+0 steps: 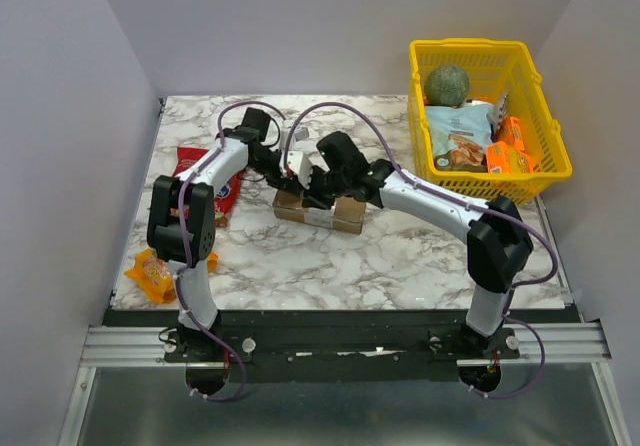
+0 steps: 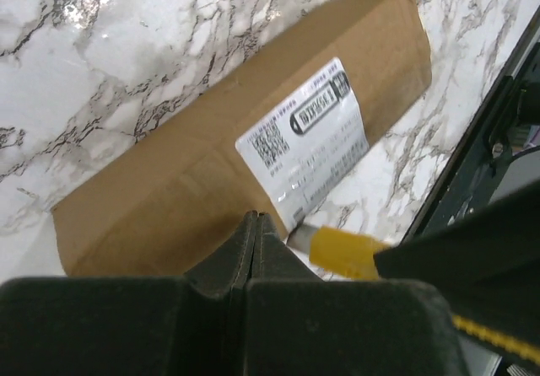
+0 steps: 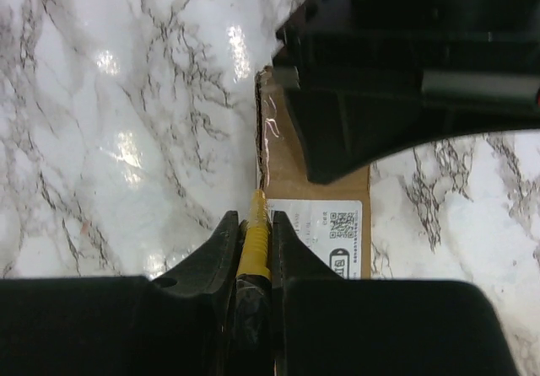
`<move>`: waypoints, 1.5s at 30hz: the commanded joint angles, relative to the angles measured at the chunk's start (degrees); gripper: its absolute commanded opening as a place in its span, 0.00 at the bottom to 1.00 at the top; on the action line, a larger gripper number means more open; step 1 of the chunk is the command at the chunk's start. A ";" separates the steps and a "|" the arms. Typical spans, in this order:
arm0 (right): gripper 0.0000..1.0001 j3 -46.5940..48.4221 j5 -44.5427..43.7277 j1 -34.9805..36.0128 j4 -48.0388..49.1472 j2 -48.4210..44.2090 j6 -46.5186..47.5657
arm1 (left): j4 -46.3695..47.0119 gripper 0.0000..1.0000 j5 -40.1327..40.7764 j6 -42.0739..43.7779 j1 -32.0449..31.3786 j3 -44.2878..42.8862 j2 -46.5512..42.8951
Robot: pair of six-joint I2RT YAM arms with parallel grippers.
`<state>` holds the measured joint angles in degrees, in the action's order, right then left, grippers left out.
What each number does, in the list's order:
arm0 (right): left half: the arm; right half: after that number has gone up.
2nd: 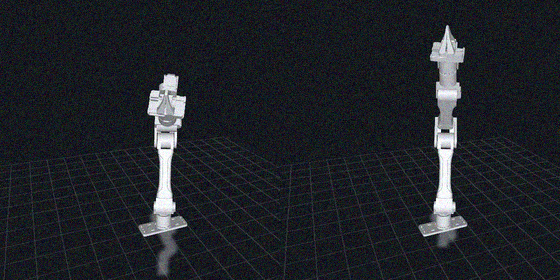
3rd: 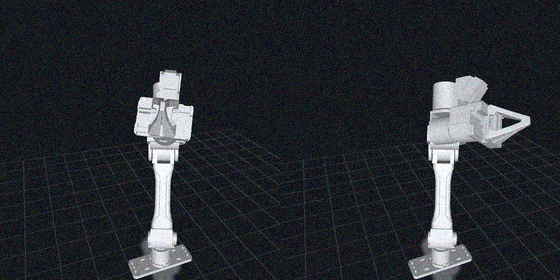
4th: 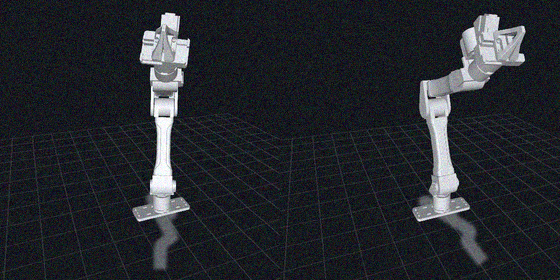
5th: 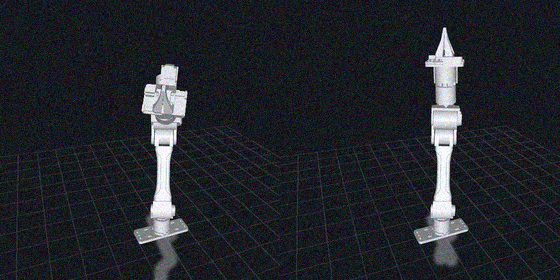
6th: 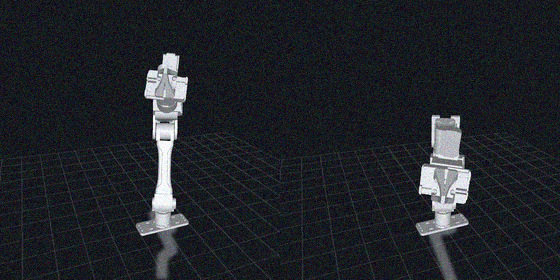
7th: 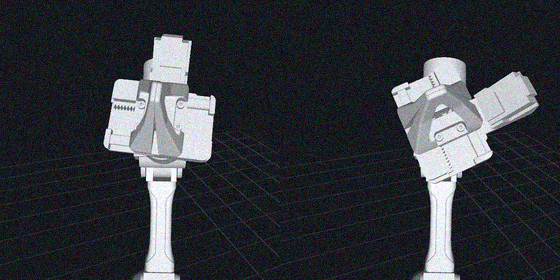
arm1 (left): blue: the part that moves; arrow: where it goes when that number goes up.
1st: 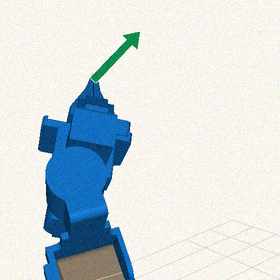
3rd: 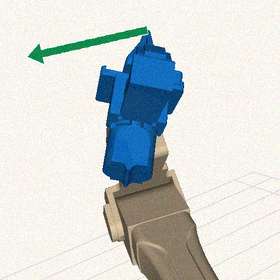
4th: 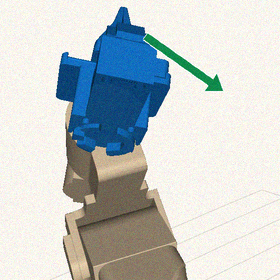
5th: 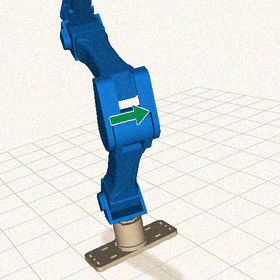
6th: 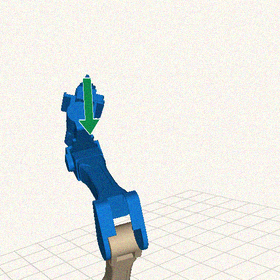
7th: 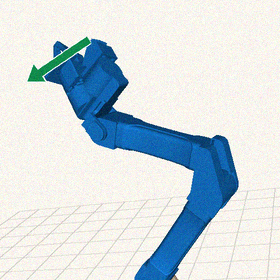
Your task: Unpack the express box
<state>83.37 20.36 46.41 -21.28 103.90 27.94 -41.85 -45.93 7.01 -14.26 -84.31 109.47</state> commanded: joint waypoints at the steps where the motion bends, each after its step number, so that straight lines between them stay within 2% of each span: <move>1: 0.00 4.43 -1.99 1.05 1.51 2.98 -2.63 | -3.24 0.00 4.87 1.87 -0.15 -3.22 3.64; 6: 0.00 3.29 -2.25 1.05 -0.43 2.37 -0.79 | -3.42 0.00 8.40 4.86 -0.15 -3.84 6.72; 16: 0.00 -1.36 -3.75 -0.18 -0.34 -1.41 6.24 | -4.03 0.00 9.55 7.49 -0.42 -5.69 9.01; 30: 0.00 -5.41 -1.38 -1.23 -2.28 -6.16 6.95 | -4.65 0.00 11.30 12.50 -0.85 -4.46 9.09; 41: 0.00 -4.62 0.38 -1.94 -3.07 -6.08 9.06 | -4.47 0.00 11.66 12.60 -1.73 -4.89 9.62; 45: 0.00 -4.27 3.97 -2.03 -3.07 -6.43 8.97 | -4.47 0.00 11.39 12.42 -2.00 -5.42 10.15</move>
<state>79.07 20.08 44.51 -22.85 98.83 36.14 -46.50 -43.97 16.34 -15.88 -90.65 115.42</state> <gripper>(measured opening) 0.204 0.008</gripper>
